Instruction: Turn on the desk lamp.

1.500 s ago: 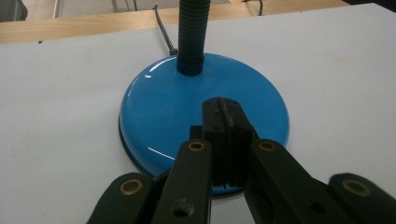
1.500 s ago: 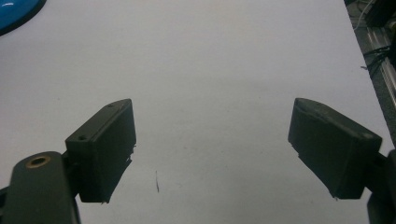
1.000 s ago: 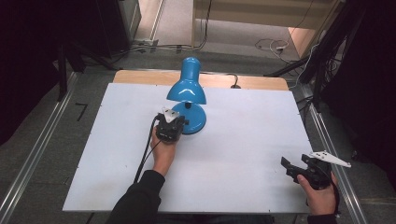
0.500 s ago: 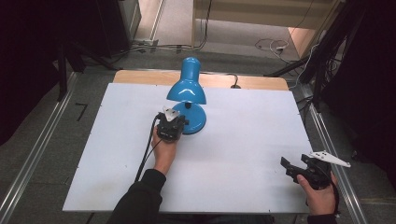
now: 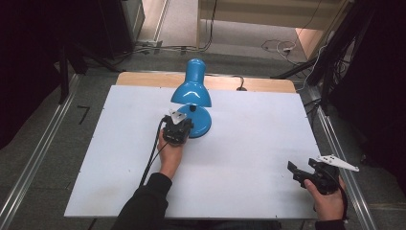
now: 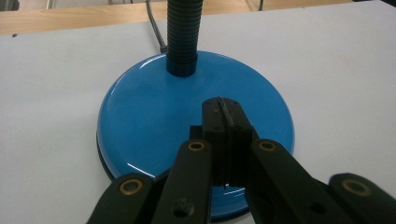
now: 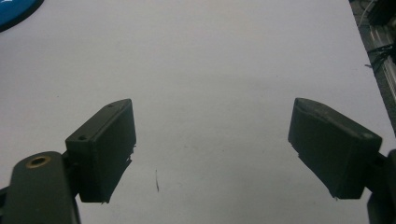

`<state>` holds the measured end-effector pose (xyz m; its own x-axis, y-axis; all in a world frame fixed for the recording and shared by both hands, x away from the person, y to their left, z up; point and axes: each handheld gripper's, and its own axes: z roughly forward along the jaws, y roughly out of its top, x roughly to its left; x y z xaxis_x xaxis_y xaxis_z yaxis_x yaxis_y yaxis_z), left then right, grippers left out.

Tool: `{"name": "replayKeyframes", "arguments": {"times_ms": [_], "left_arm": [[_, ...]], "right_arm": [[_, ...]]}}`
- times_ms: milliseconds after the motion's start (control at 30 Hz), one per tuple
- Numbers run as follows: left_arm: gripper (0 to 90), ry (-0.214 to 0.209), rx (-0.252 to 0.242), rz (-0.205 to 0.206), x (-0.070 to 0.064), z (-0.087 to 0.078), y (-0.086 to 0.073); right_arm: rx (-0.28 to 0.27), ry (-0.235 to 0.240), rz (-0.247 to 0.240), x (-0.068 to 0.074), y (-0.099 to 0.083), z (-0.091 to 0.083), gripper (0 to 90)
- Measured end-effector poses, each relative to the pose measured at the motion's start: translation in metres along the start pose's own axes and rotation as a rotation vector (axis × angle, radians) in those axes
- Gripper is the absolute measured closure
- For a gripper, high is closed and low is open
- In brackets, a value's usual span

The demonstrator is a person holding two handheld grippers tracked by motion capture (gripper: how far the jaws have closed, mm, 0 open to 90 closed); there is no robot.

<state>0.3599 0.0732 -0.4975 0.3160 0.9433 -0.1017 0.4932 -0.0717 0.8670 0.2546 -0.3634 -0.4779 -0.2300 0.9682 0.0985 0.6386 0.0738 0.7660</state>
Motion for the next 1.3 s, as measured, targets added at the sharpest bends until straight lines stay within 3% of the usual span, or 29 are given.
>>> {"name": "replayKeyframes", "arguments": {"times_ms": [1100, 1300], "left_arm": [[89.8, -0.005, 0.012, -0.003, -0.0031, 0.0076, -0.0040], [89.8, -0.009, 0.015, -0.019, -0.0011, 0.0076, -0.0040]], "right_arm": [[-0.003, 0.007, 0.001, -0.0007, 0.0000, 0.0004, 13.4], [-0.001, 0.005, 0.001, -0.0010, -0.0001, 0.0003, 13.4]]}}
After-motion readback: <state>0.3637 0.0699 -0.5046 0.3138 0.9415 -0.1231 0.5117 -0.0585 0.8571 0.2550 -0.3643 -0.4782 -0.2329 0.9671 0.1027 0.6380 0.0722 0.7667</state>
